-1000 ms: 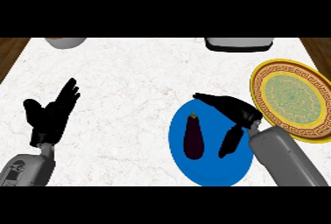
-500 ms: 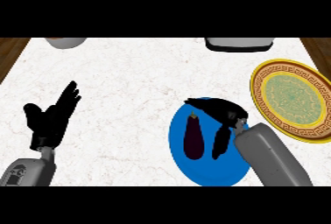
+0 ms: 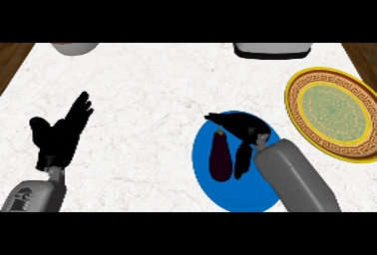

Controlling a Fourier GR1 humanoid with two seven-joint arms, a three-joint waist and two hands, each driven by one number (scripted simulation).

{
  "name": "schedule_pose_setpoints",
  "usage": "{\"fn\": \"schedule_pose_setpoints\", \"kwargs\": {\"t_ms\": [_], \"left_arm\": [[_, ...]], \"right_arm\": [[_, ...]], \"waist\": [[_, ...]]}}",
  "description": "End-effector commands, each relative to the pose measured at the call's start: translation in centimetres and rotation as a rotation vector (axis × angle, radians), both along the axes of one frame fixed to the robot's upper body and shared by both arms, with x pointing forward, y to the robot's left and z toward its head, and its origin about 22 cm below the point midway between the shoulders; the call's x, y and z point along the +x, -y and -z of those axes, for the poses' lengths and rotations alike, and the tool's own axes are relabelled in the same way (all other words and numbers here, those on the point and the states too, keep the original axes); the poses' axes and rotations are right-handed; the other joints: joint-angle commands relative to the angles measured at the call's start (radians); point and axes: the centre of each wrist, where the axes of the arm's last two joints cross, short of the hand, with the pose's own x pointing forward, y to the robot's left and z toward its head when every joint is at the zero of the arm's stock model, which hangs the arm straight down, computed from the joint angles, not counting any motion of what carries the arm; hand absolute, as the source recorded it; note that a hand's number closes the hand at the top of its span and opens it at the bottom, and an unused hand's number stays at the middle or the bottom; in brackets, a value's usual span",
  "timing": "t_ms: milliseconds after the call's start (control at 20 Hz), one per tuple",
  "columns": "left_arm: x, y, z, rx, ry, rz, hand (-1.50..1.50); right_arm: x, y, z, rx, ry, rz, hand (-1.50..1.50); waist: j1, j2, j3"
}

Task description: Pick the eggplant from the plate and place it in the plate

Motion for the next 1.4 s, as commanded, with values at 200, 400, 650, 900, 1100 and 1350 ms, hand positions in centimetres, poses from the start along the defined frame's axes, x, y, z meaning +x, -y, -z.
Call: {"fn": "schedule_pose_setpoints", "kwargs": {"t_ms": [200, 400, 650, 900, 1100, 1350], "left_arm": [[0.6, 0.8, -1.0, -0.009, -0.008, 0.002, 0.00], [1.1, -0.2, -0.8, 0.000, -0.009, -0.009, 0.00], [1.8, -1.2, -0.5, -0.004, 0.007, -0.011, 0.00], [-0.4, -0.2, 0.3, -0.010, -0.012, -0.005, 0.00], [0.5, -1.2, 0.2, 0.005, 0.005, -0.003, 0.00], [0.0, -0.4, 0.7, -0.011, -0.005, 0.004, 0.00]], "right_arm": [[1.9, -0.4, 1.8, -0.077, -0.031, -0.041, -1.50], [0.0, -2.1, 2.9, -0.073, -0.068, -0.163, 1.50], [0.0, -1.5, 2.6, -0.030, -0.054, -0.178, 1.50], [-1.0, -3.2, 3.5, 0.029, -0.013, -0.149, 1.50], [-0.3, -4.1, 1.9, 0.018, 0.170, 0.043, 1.50], [3.2, -0.5, -1.6, 0.001, 0.347, 0.624, 1.50]], "waist": [[0.004, 0.001, 0.000], [0.000, 0.001, 0.000], [-0.004, 0.001, 0.000], [0.002, 0.000, 0.000], [0.005, 0.002, 0.000], [0.001, 0.005, -0.001]]}}
